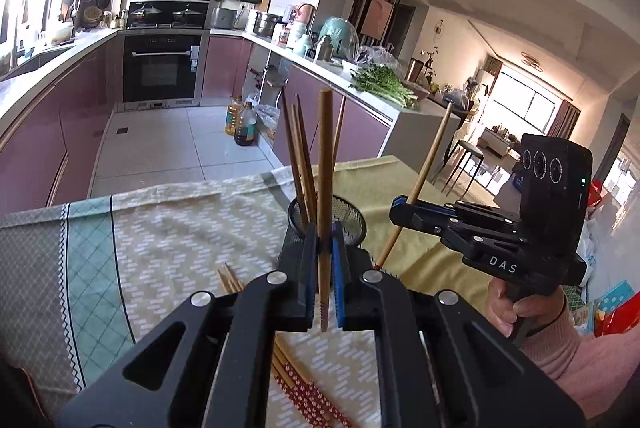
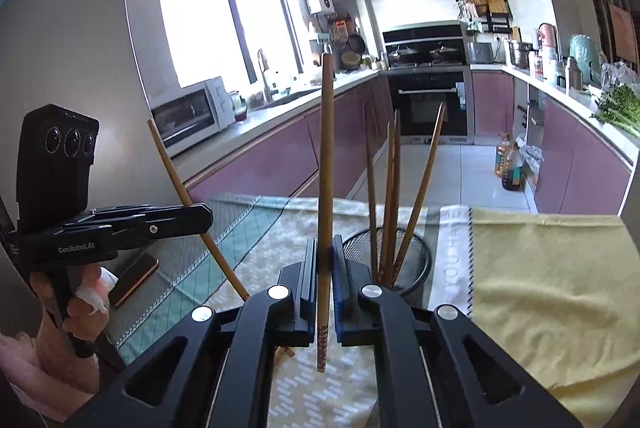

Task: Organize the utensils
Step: 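Lift both chopsticks upright and carry them over the black mesh holder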

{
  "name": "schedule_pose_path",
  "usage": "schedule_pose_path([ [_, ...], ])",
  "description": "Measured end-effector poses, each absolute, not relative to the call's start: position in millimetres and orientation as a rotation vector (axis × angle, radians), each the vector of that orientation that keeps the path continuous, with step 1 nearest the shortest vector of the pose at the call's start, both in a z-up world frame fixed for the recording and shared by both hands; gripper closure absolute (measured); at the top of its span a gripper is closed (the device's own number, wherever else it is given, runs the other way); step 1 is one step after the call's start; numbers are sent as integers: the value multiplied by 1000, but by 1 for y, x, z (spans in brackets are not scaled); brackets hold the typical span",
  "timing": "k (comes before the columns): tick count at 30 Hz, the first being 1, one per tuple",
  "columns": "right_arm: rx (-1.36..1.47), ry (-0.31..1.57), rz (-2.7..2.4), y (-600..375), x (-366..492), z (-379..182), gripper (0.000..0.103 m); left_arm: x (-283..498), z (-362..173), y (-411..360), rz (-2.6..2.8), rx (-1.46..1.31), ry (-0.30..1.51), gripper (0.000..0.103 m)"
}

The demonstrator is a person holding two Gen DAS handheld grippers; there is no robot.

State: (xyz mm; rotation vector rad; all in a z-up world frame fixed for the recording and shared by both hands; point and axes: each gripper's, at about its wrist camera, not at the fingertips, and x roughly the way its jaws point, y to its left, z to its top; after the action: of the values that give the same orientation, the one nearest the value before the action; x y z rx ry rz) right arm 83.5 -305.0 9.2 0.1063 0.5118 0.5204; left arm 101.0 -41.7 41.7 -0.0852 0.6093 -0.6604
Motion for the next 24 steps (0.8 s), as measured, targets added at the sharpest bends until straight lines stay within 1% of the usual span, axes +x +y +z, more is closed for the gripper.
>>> schedule_pose_path([
  [17,78,378,487,-321,99,57,97,120,96,-76,-670,-42,492,96],
  [24,79,386,459,-322,116,51,97,127,108,-88,-653,-17,456,96],
])
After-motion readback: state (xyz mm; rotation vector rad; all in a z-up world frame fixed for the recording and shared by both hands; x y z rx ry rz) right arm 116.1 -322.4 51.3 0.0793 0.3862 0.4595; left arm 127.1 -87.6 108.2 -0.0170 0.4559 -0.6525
